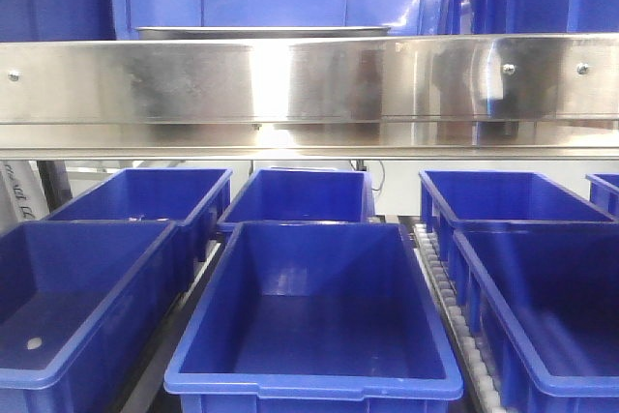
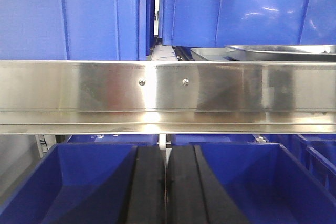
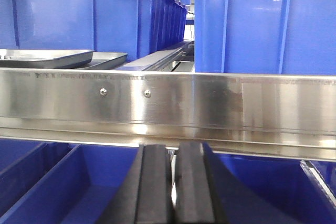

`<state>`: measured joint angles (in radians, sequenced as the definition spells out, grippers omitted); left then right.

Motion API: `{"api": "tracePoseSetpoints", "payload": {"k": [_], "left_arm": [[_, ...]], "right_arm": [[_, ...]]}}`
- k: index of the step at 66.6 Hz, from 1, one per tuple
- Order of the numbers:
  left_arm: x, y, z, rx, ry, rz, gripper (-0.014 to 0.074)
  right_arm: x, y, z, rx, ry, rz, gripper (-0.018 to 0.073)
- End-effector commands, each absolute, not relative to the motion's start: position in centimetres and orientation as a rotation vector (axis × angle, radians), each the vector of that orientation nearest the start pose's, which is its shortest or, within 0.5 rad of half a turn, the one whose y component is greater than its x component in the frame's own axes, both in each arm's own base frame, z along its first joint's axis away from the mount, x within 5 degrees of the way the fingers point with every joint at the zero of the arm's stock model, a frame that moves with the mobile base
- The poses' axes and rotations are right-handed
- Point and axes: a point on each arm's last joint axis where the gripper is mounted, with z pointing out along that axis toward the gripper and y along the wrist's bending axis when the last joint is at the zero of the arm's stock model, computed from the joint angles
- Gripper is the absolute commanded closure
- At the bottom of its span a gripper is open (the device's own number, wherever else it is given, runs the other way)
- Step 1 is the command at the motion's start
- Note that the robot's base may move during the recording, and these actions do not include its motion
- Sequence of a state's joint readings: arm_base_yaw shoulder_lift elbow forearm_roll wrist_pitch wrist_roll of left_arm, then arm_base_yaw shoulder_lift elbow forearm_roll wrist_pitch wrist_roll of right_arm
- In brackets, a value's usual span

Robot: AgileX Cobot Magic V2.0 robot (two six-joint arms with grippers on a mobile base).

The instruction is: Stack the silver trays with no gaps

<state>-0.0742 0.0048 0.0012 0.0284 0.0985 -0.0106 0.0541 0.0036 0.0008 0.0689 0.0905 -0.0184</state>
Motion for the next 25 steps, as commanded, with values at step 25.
{"api": "tracePoseSetpoints", "payload": {"k": [25], "left_arm": [[5.64,-0.38,20.53,0.073,1.569,-0.035,0.0585]], "right_arm": [[5.64,0.34,20.64,-0.014,1.558,0.075,0.0577]]}}
